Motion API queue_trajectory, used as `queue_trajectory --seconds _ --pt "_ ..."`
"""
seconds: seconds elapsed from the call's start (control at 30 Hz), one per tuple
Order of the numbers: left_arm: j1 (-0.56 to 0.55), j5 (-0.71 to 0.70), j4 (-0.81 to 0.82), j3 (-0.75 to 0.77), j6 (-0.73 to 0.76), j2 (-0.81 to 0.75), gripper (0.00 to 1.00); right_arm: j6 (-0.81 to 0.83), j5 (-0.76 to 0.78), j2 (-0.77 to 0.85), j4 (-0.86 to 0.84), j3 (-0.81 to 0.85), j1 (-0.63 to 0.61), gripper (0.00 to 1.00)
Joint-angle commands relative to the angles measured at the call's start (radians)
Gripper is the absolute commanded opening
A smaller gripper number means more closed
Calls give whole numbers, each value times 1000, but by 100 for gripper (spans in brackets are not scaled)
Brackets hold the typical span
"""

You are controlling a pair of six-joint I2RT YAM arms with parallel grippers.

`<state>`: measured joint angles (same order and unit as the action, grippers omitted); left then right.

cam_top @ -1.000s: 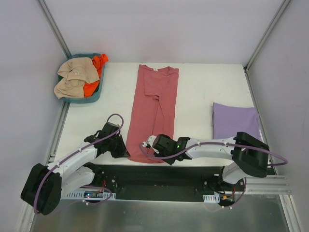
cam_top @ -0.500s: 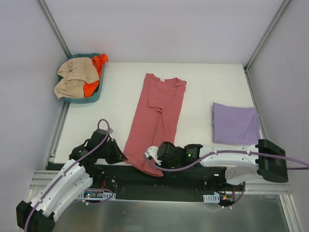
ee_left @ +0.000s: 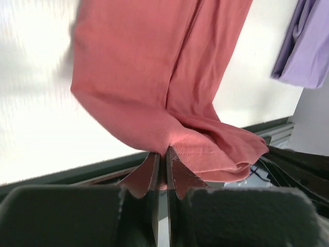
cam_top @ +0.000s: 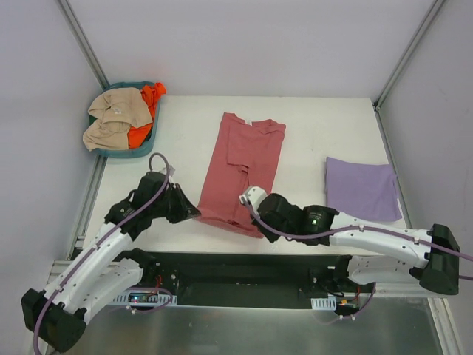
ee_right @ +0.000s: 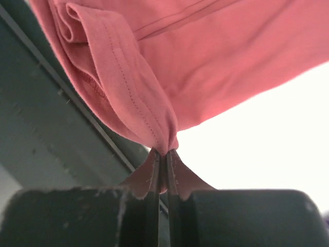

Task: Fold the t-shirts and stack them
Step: Fold the folded rectangular tshirt in 1/3 of the way

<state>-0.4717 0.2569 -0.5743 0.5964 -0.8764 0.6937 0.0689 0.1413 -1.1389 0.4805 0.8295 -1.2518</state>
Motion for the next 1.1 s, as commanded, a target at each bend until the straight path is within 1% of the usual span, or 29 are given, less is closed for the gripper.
queue_trajectory --seconds 0.0,0.07,0.2,0.33,0.5,0.63,0.83,1.07 --pt "-5 -105 120 136 77 136 0 2 187 45 30 75 67 1" --pt "-5 -136 157 173 100 196 0 29 211 44 18 86 103 1" --pt "5 -157 205 252 140 328 0 75 187 15 -55 95 178 1" --pt "25 -143 244 338 168 460 0 111 198 -36 -82 128 248 1" --pt "71 -113 275 424 194 618 0 144 138 -120 -123 169 363 1" --pt "91 -79 284 482 209 730 0 181 106 -202 -152 203 417 1" --pt "113 -94 283 565 226 858 0 192 49 -321 -200 255 500 1" --pt "134 -79 284 626 249 971 0 181 47 -436 -212 293 540 1"
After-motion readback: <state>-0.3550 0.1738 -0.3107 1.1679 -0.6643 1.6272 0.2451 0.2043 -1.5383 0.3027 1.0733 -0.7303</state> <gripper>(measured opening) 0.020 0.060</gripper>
